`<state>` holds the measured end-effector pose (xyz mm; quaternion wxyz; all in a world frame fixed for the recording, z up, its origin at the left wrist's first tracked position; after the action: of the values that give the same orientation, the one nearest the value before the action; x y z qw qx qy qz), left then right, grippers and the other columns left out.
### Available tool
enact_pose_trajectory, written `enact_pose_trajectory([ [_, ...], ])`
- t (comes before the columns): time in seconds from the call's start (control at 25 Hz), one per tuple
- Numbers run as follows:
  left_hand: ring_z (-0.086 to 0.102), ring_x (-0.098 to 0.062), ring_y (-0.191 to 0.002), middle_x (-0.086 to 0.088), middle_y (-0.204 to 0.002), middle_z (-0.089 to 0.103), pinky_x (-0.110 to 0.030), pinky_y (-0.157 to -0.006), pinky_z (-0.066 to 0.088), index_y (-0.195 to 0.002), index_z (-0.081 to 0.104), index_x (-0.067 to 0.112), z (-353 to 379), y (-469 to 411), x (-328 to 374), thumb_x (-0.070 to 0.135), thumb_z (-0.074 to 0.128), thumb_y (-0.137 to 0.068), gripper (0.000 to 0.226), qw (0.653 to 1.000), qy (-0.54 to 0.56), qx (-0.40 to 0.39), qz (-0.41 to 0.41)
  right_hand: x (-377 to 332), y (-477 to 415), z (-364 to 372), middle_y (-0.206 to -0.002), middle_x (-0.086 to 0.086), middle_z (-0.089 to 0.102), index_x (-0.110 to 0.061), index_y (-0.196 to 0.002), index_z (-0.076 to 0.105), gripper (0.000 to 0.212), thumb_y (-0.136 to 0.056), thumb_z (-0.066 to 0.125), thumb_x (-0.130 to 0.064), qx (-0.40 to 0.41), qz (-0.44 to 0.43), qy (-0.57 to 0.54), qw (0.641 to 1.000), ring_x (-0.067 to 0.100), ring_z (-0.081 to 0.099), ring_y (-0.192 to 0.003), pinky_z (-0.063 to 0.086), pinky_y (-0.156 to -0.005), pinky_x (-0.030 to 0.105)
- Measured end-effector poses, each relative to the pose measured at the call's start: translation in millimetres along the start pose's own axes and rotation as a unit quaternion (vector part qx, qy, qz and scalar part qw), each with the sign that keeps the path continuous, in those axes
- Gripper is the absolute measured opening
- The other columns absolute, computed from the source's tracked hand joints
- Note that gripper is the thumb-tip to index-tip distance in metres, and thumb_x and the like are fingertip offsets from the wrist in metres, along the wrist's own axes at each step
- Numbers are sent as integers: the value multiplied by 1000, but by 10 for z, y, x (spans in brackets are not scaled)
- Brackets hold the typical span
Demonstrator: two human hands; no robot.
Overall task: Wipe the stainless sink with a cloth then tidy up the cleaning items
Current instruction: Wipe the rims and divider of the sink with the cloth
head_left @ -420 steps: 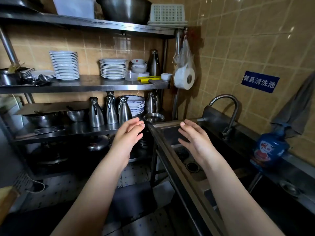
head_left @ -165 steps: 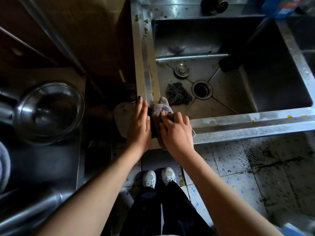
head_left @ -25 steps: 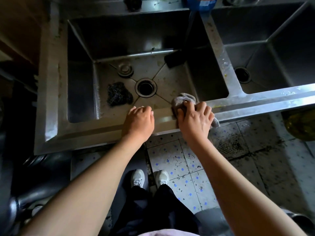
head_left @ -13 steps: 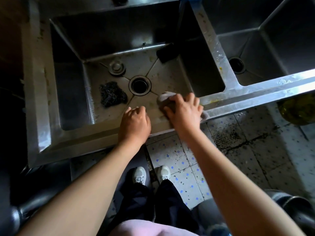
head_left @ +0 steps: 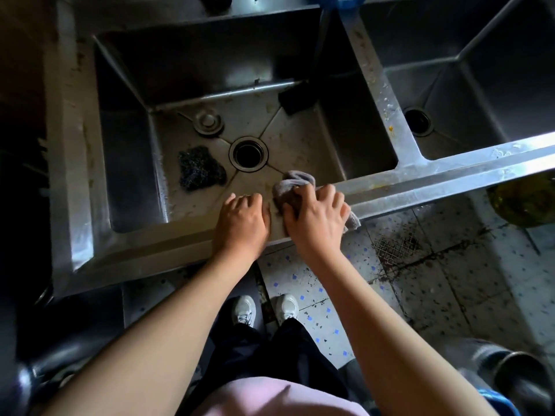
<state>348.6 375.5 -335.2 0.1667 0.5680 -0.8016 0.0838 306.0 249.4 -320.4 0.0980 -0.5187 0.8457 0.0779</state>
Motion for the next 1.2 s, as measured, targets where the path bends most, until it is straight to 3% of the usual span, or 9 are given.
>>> enact_pose_trajectory([
  [0.16,60,-37,-83,-24,-82,65,-43,-100,36,-85,58,2,-19,-10,9,21,37,-90,29,1000,-1,0,4,115,-112,-43,-106,13,47,-21,-109,53,40,-80,55,-48,-4,-24,-12,1000,32,42,-99,29,-84,42],
  [0.44,58,-34,-91,-19,-92,65,-39,-104,28,-92,56,5,33,-18,-13,27,29,-94,35,1000,-9,-24,-2,796,-369,-230,-113,19,46,-18,-114,52,44,-82,55,-48,20,41,5,999,36,40,-106,29,-90,44],
  [0.68,57,-34,-96,-19,-96,65,-38,-105,26,-97,56,6,46,-21,-18,26,34,-95,30,999,-12,-34,-8,212,-61,-59,-107,15,48,-15,-105,52,54,-81,45,-63,4,59,-15,998,33,41,-102,23,-85,42],
  [0.8,56,-34,-97,-20,-97,65,-37,-105,26,-98,56,6,33,-21,-18,25,34,-95,30,999,-11,-35,-9,75,-156,-70,-106,11,51,-18,-99,57,59,-73,50,-70,11,123,-49,991,32,41,-103,26,-86,42],
  [1.0,57,-33,-95,-19,-95,65,-37,-103,27,-97,55,7,14,-39,-18,27,33,-96,30,999,-13,-34,-12,103,-406,-78,-111,11,49,-15,-101,55,53,-75,53,-61,-9,125,-50,991,33,41,-106,30,-85,44],
  [1.2,57,-33,-95,-18,-96,65,-37,-100,28,-98,55,8,38,-28,-15,27,33,-95,29,999,-20,-37,-14,132,7,-132,-103,12,49,-20,-103,54,39,-79,58,-49,24,69,-49,996,34,42,-101,28,-85,42],
])
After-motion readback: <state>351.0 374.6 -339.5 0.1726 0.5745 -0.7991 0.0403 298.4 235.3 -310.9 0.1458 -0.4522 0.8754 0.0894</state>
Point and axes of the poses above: each hand's wrist, its own y-axis away from the middle knuckle, its own z-axis out of the palm, x = y × z, the point moved 7 cm from there along -y, towards the middle knuckle
